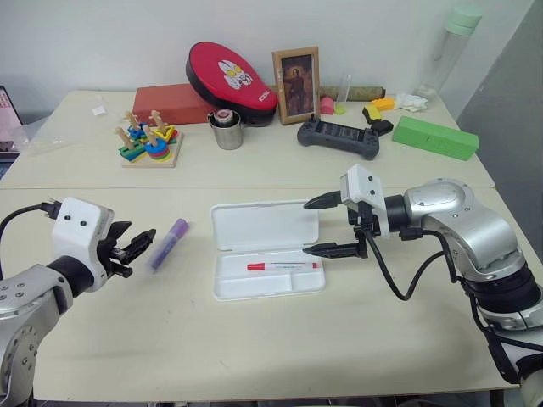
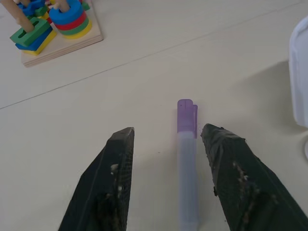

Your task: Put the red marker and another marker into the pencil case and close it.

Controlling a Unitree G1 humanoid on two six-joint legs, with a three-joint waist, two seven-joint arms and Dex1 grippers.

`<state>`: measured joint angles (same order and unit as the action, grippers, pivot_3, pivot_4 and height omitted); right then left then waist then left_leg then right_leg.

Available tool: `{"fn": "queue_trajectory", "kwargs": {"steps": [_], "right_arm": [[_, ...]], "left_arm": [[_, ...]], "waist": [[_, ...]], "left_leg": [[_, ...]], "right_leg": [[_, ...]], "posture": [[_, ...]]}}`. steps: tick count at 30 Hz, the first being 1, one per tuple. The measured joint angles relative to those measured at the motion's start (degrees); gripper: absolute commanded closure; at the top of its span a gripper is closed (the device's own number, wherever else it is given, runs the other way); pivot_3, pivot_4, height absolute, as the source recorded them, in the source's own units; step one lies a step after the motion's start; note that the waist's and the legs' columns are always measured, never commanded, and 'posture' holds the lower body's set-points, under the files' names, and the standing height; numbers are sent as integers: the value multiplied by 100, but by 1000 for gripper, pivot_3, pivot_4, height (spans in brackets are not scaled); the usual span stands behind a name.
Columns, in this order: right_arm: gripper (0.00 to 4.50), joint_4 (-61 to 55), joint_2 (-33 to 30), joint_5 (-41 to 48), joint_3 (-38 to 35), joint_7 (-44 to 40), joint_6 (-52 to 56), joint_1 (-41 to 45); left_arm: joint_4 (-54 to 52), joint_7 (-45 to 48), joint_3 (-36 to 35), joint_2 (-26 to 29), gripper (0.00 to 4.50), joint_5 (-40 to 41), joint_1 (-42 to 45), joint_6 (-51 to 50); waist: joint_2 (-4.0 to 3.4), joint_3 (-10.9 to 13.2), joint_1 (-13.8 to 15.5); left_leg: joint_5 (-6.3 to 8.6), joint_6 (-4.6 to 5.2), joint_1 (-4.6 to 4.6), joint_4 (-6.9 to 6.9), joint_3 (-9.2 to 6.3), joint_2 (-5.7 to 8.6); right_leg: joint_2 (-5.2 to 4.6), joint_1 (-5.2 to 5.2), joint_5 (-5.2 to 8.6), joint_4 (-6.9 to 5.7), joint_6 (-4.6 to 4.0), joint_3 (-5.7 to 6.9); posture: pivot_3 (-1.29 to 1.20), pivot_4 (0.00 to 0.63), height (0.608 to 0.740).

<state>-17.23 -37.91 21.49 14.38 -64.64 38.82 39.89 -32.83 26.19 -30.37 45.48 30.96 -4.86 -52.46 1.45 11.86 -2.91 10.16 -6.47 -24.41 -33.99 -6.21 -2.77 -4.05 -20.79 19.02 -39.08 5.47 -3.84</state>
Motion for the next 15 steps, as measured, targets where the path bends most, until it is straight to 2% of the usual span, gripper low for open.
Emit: {"fn": "queue_trajectory", "kwargs": {"steps": [3, 9, 15], "right_arm": [[0, 1, -106, 3, -4, -58, -26, 1], [0, 24, -379, 0, -41, -174, -148, 0], [0, 53, -400, 2, -59, -148, -183, -5]], "left_arm": [[0, -44, 158, -31, 715, 38, 73, -164], [146, -78, 480, -42, 715, 13, 215, -346], [493, -250, 716, -152, 715, -110, 410, -405]], "waist": [[0, 0, 1], [0, 0, 2], [0, 0, 2]], "left_leg": [[0, 0, 0, 0, 0, 0], [0, 0, 0, 0, 0, 0], [0, 0, 0, 0, -1, 0]], "right_leg": [[0, 1, 0, 1, 0, 0], [0, 1, 0, 0, 0, 1], [0, 1, 0, 1, 0, 1]], "posture": [[0, 150, 740], [0, 150, 740], [0, 150, 740]]}}
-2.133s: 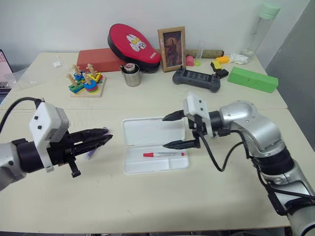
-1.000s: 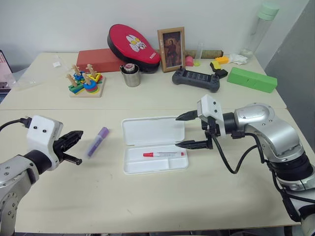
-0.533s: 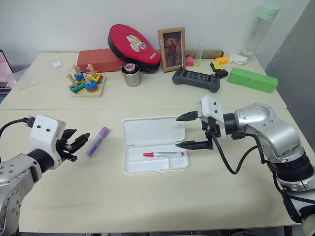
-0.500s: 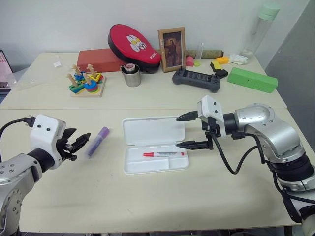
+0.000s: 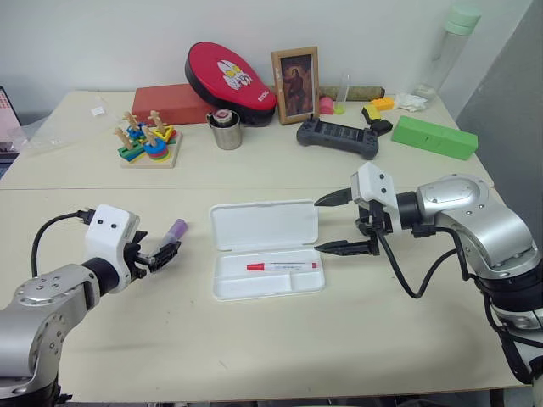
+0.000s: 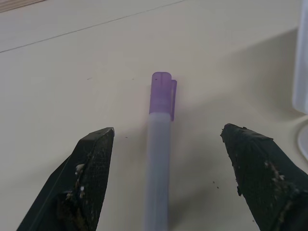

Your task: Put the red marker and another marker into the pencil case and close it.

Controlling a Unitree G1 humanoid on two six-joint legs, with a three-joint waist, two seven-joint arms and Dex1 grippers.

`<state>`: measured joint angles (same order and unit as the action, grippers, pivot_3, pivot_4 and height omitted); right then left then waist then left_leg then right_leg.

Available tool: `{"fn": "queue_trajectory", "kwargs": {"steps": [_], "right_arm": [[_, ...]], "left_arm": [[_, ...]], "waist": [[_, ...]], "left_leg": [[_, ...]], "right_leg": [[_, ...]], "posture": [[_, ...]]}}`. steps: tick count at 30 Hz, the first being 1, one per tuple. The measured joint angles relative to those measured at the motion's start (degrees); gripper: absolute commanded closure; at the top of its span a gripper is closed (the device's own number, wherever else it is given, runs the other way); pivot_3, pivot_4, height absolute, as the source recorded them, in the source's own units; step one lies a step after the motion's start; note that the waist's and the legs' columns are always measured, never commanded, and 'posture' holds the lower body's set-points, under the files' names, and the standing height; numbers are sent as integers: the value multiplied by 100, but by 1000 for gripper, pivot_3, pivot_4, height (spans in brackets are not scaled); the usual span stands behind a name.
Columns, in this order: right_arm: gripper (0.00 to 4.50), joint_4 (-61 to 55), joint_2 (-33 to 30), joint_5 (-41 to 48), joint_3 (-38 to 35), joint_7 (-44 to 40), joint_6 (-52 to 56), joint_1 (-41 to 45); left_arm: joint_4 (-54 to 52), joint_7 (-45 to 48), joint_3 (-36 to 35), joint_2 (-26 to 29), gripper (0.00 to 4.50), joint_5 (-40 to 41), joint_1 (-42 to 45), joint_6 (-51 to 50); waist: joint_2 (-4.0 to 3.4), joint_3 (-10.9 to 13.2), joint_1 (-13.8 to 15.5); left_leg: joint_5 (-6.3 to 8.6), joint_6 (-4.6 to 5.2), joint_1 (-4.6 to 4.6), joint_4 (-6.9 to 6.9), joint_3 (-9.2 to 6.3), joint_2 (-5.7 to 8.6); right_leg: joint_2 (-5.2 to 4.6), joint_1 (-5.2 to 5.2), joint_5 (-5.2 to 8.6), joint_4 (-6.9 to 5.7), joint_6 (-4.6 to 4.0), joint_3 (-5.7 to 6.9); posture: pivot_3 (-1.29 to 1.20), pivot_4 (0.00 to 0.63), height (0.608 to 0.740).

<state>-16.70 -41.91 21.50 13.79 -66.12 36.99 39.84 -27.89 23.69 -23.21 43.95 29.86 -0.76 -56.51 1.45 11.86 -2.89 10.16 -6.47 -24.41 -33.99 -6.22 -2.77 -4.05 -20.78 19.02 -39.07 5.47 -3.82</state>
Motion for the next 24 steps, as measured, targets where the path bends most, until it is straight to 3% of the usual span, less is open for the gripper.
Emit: {"fn": "queue_trajectory", "kwargs": {"steps": [12, 24], "right_arm": [[0, -3, -7, 1, -2, 29, -2, -30], [0, -4, -13, 1, -1, 67, 2, -45]], "left_arm": [[526, -44, 717, -470, 715, -139, 384, 101], [538, 26, 815, -491, 715, -201, 384, 176]], "waist": [[0, 0, 4], [0, 0, 0]], "left_leg": [[0, 0, 0, -2, -2, 0], [0, 0, 0, -1, -3, 0]], "right_leg": [[0, 3, 0, -1, 0, 3], [0, 4, 0, -1, 0, 4]], "posture": [[0, 150, 740], [0, 150, 740]]}}
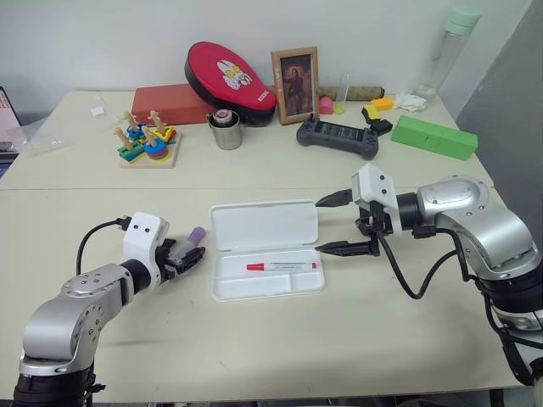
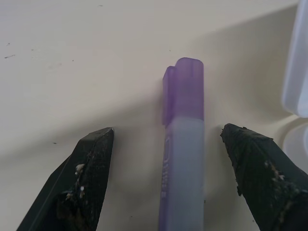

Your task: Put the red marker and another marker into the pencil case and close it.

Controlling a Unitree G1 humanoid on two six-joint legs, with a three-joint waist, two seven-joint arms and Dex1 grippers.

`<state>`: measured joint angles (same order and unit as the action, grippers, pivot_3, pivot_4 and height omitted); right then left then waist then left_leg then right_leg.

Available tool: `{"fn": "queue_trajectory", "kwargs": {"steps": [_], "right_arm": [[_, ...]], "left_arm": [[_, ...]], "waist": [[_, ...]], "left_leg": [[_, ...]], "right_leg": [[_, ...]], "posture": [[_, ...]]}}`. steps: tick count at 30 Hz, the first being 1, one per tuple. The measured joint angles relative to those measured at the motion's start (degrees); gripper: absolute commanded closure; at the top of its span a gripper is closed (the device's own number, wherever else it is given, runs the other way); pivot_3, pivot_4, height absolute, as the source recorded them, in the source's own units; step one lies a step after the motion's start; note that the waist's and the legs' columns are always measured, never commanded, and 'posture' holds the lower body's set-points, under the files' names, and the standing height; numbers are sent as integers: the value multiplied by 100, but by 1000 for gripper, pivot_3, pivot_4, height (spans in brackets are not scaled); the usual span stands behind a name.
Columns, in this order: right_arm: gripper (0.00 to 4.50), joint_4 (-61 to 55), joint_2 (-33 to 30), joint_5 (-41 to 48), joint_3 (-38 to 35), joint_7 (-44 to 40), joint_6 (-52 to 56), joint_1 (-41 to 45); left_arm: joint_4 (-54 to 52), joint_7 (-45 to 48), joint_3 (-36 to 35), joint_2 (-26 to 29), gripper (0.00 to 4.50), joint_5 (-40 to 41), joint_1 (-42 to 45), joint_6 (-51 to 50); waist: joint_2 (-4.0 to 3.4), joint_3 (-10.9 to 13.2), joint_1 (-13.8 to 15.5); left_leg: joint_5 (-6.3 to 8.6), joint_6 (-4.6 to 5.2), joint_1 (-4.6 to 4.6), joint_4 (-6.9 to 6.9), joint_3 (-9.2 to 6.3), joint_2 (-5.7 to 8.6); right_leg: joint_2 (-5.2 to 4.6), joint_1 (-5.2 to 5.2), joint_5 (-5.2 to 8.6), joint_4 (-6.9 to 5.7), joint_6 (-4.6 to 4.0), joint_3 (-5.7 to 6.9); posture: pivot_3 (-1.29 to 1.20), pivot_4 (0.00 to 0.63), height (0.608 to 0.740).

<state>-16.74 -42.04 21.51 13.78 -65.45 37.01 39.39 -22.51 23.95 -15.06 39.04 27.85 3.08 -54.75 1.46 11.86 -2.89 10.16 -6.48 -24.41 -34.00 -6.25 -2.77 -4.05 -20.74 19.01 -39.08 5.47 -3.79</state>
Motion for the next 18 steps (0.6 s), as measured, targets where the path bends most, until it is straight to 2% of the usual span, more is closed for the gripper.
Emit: {"fn": "queue_trajectory", "kwargs": {"steps": [18], "right_arm": [[0, 0, -57, 0, -4, 43, 0, -6]], "left_arm": [[171, 65, -63, 199, 715, -271, -101, 157]], "waist": [[0, 0, 0]], "left_leg": [[0, 0, 0, 0, 0, 0]], "right_leg": [[0, 0, 0, 0, 0, 0]], "posture": [[0, 150, 740]]}}
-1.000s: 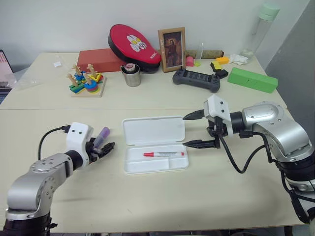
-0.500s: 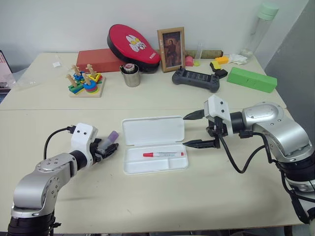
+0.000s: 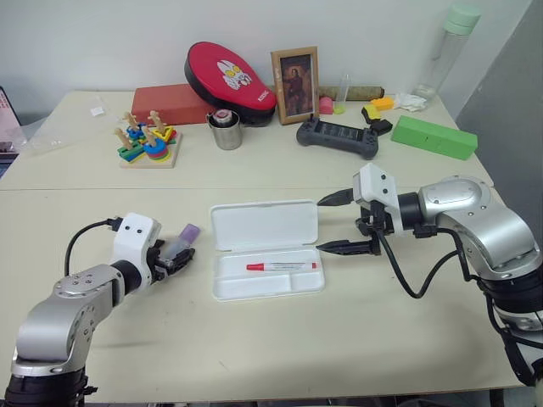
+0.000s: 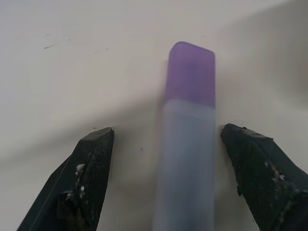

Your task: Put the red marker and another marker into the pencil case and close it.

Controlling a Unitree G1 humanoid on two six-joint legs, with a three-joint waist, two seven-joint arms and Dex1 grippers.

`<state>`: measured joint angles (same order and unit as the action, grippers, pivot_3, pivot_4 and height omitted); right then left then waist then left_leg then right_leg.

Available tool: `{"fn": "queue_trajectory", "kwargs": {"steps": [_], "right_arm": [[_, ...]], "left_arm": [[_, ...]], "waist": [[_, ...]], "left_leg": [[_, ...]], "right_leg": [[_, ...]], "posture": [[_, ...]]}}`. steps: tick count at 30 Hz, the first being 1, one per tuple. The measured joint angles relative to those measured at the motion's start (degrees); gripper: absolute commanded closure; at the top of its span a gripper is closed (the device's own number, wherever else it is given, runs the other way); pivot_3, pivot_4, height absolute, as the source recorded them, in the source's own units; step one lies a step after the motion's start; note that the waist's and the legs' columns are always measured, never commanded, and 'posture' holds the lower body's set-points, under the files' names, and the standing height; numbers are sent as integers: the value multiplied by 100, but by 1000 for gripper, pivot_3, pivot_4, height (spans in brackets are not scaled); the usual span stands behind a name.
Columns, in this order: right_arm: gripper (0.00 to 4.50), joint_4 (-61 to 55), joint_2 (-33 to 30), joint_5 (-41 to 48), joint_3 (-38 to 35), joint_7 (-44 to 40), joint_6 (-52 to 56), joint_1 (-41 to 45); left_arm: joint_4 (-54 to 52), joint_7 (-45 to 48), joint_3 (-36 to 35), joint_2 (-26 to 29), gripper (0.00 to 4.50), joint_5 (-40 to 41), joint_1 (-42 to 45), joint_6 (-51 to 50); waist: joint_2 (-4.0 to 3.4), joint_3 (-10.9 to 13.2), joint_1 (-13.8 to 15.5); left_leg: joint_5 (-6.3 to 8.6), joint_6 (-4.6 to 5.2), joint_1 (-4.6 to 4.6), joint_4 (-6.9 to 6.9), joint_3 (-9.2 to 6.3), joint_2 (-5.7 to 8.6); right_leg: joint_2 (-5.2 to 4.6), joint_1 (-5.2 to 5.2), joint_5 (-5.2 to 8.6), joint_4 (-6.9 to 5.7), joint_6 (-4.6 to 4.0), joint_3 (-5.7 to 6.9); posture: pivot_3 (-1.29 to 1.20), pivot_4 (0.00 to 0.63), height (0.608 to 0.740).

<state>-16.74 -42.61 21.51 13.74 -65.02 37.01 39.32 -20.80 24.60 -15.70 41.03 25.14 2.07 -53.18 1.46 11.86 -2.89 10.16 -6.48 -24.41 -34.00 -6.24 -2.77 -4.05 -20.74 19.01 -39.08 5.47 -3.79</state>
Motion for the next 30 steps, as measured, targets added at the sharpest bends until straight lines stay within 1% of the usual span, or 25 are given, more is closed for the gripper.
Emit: {"fn": "queue_trajectory", "kwargs": {"steps": [12, 13, 14, 18, 24, 25, 30], "right_arm": [[0, 0, -10, 0, -3, 10, 4, -5], [0, 0, -16, 0, -4, 10, 4, -6], [0, -1, -19, 0, -5, 11, 4, -7], [0, -5, -57, 1, -28, 10, 6, -27], [0, -58, -159, 5, -111, -16, 10, -48], [0, -63, -167, 5, -114, -23, 10, -51], [0, -95, -220, 7, -115, -91, 6, -101]], "left_arm": [[166, -9, 131, -142, 715, -55, 177, 118], [188, -2, 131, -161, 1060, -46, 201, 115], [205, 8, 128, -167, 1165, -42, 208, 117], [218, 61, 104, -167, 2055, -36, 199, 116], [205, 135, 4, -173, 3152, 5, 123, 88], [196, 141, -3, -173, 3269, 21, 106, 88], [157, 178, -3, -171, 3281, 33, 89, 78]], "waist": [[-1, 0, 27], [-1, 0, 34], [-1, 0, 37], [-1, 0, 40], [-1, 0, 56], [-1, 0, 57], [-1, 0, 60]], "left_leg": [[0, 0, 3, -3, -4, 0], [0, 0, 4, -4, -5, 0], [0, 0, 6, -4, -5, 0], [0, 0, 10, -4, -5, 0], [0, 0, 10, -3, -5, 0], [0, 0, 10, -3, -4, 0], [0, 0, 11, -3, -5, 0]], "right_leg": [[0, 9, 0, 0, 0, 5], [0, 11, 0, 0, 0, 5], [0, 14, 0, 0, 0, 5], [0, 18, 0, 1, 0, 5], [0, 18, 0, 3, 0, 5], [0, 18, 0, 3, 0, 5], [0, 19, 0, 3, 1, 5]], "posture": [[0, 150, 740], [0, 150, 740], [0, 150, 740], [0, 150, 740], [0, 150, 740], [0, 150, 740], [0, 150, 740]]}}
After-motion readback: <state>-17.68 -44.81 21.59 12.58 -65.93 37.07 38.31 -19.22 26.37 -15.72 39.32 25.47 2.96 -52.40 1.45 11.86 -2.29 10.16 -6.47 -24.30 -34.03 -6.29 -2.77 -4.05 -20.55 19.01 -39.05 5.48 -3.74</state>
